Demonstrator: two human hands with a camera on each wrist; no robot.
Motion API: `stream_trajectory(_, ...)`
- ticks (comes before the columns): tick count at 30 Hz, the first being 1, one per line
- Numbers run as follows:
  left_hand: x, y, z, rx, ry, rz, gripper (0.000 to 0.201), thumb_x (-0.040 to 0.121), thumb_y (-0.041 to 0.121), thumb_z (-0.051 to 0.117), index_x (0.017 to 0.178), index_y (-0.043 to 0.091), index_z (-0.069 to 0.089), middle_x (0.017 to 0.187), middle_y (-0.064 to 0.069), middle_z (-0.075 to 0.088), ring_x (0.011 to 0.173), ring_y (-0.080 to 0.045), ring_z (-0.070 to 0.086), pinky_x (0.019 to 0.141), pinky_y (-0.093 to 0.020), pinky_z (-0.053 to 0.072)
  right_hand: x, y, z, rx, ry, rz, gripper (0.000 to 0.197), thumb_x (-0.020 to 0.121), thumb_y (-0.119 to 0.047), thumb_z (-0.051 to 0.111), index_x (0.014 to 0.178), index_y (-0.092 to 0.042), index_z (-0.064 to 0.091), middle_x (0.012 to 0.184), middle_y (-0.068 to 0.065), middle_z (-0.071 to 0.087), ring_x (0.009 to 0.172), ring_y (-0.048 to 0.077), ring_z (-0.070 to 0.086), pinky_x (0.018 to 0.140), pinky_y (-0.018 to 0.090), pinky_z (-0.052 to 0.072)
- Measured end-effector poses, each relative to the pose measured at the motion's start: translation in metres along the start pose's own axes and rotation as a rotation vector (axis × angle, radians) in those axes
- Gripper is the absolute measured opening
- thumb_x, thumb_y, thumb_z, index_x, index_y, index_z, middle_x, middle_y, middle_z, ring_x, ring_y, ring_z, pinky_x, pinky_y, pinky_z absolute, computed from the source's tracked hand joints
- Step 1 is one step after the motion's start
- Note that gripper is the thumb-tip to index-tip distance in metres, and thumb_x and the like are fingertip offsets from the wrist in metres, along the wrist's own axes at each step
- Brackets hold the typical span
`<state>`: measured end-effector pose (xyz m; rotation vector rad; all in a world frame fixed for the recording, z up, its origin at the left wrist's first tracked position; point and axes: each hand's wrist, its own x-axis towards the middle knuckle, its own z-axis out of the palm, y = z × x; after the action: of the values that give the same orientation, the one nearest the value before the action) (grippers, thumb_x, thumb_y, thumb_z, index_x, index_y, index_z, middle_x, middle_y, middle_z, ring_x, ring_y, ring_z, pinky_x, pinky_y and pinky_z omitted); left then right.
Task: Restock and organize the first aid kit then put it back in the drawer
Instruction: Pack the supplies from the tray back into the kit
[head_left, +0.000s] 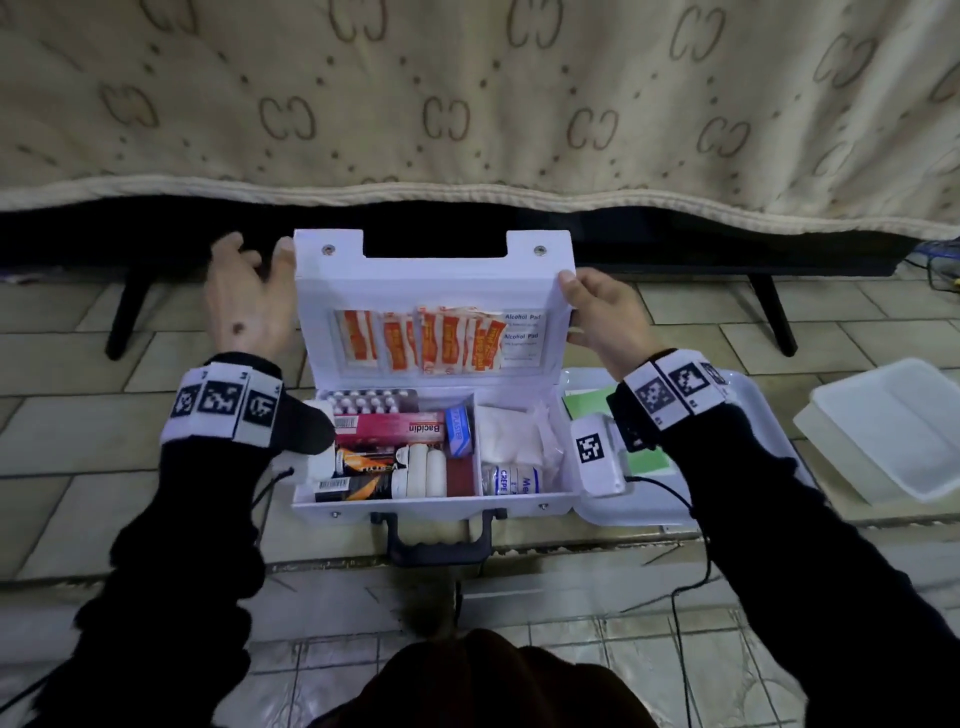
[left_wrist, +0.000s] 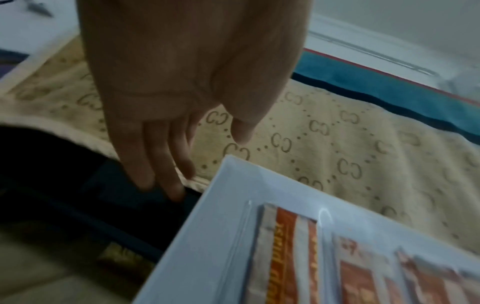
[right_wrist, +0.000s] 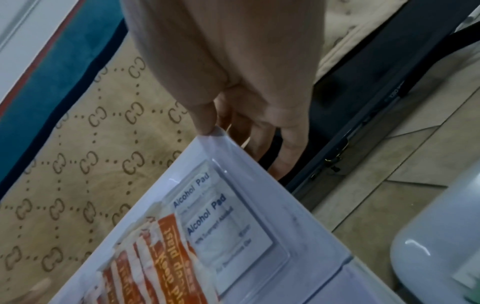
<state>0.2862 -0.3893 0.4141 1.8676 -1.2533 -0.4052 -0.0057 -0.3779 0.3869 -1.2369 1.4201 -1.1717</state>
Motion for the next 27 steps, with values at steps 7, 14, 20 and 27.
stream_trajectory(7, 0.001, -0.002, 0.018, -0.061, -0.132, -0.020, 0.030, 0.100, 0.034, 0.037, 0.101, 0.008, 0.053, 0.083, -0.003, 0.051, 0.086, -0.018, 0.044, 0.072, -0.025, 0.030, -0.001, 0.002, -0.032, -0.359, 0.114, 0.066, 0.021, 0.091, -0.033, 0.056, 0.098, -0.014, 0.061, 0.093, 0.005, 0.064, 0.086, 0.019, 0.060, 0.076, 0.029, 0.046)
stream_trajectory(14, -0.001, -0.002, 0.026, -0.068, -0.077, 0.015, 0.036, 0.100, 0.034, 0.036, 0.108, 0.003, 0.052, 0.107, -0.016, 0.056, 0.090, -0.022, 0.046, 0.073, -0.024, 0.029, -0.019, 0.037, -0.051, -1.280, -0.183, 0.513, 0.061, 0.066, -0.048, 0.079, 0.095, 0.002, 0.059, 0.081, 0.006, 0.060, 0.080, 0.023, 0.057, 0.059, 0.026, 0.043)
stream_trajectory(20, 0.000, -0.003, 0.027, -0.101, -0.071, 0.014, 0.038, 0.100, 0.034, 0.037, 0.112, 0.001, 0.052, 0.103, -0.012, 0.054, 0.090, -0.018, 0.044, 0.080, -0.031, 0.038, -0.029, 0.054, -0.047, -1.214, -0.094, 0.560, 0.071, 0.054, -0.037, 0.088, 0.096, 0.001, 0.045, 0.087, 0.010, 0.057, 0.092, 0.022, 0.058, 0.071, 0.031, 0.047)
stream_trajectory(27, -0.001, -0.004, 0.032, -0.183, -0.029, 0.017, 0.034, 0.100, 0.032, 0.037, 0.114, 0.003, 0.050, 0.099, -0.004, 0.048, 0.090, -0.016, 0.045, 0.075, -0.025, 0.035, -0.028, 0.056, -0.046, -1.251, -0.102, 0.625, 0.060, 0.058, -0.041, 0.085, 0.089, -0.002, 0.053, 0.088, 0.009, 0.061, 0.082, 0.021, 0.057, 0.071, 0.027, 0.046)
